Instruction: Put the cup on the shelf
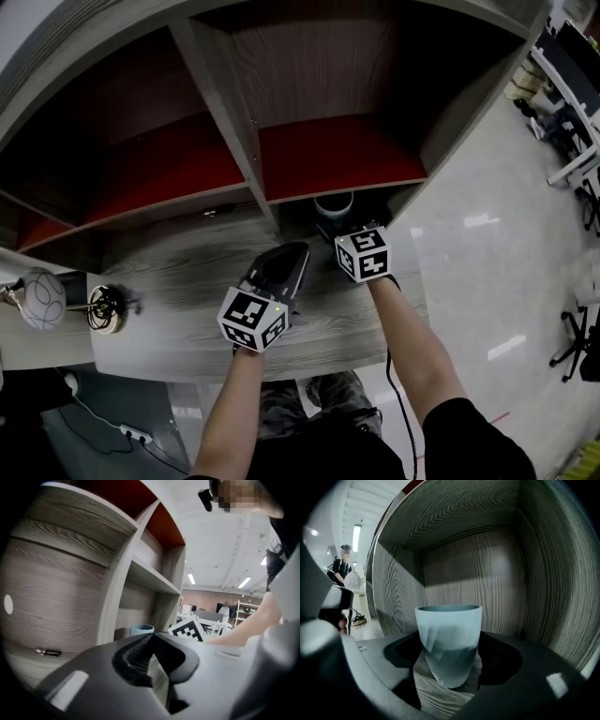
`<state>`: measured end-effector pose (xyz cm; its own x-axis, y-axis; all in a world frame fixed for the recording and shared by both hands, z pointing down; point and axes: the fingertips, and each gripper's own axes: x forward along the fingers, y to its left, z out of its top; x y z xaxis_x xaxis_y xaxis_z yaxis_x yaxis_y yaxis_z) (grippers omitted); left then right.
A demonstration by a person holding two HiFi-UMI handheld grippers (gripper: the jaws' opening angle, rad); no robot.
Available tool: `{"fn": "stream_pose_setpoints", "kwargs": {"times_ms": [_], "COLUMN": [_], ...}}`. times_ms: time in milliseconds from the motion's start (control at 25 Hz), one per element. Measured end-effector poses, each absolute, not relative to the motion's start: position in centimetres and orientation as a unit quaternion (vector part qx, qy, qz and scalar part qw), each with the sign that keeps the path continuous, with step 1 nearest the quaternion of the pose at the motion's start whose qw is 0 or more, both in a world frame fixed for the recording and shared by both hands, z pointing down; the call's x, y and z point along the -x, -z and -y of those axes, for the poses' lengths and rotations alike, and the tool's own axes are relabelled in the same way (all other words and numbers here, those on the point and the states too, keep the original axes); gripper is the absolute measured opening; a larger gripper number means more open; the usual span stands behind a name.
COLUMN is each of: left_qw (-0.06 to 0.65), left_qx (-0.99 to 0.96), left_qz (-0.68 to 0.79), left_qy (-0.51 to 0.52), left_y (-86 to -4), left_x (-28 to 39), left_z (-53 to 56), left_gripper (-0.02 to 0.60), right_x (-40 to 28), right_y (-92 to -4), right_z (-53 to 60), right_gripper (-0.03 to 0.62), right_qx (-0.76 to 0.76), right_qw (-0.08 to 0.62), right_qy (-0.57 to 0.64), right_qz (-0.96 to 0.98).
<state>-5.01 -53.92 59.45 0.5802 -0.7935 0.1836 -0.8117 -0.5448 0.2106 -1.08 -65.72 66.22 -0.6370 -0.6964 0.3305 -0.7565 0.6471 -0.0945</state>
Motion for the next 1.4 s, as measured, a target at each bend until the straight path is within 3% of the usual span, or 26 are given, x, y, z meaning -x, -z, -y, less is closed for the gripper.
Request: {"fn": "stream_pose_setpoints", "kwargs": {"times_ms": [760, 1280, 1320, 1400], "left_qw": [0.136, 0.133, 0.133, 0.134], "left_qx": [-0.873, -0.882, -0.883, -0.885], "left_qz": [0.466, 0.449, 0.447, 0.443], "left_qy": [-0.048, -0.051, -0.050, -0.050], "left_y": [-53.7, -50.2, -50.0, -49.7], "left_x": [6.1, 5.6, 5.3, 4.9], "left_z": [51.7, 47.7, 47.3, 46.5], "left_gripper": [0.000, 0.000, 0.000, 0.000], "right_x": [-2.2, -3.7, -4.1, -5.0], "right_y": [-63.1, -51.5, -50.7, -49.4], "right_z": [60.6, 50.0, 49.1, 47.6], "right_gripper": [0.370, 0.362, 0.354, 0.259], "right_qx": [-0.398, -0.317, -0.317, -0.324], "right_qw": [0.178, 0.122, 0.117, 0.108], "right_qy": [-0.162, -0.157, -0.155, -0.147], "right_qz": [0.885, 0.927, 0.928, 0.928]}}
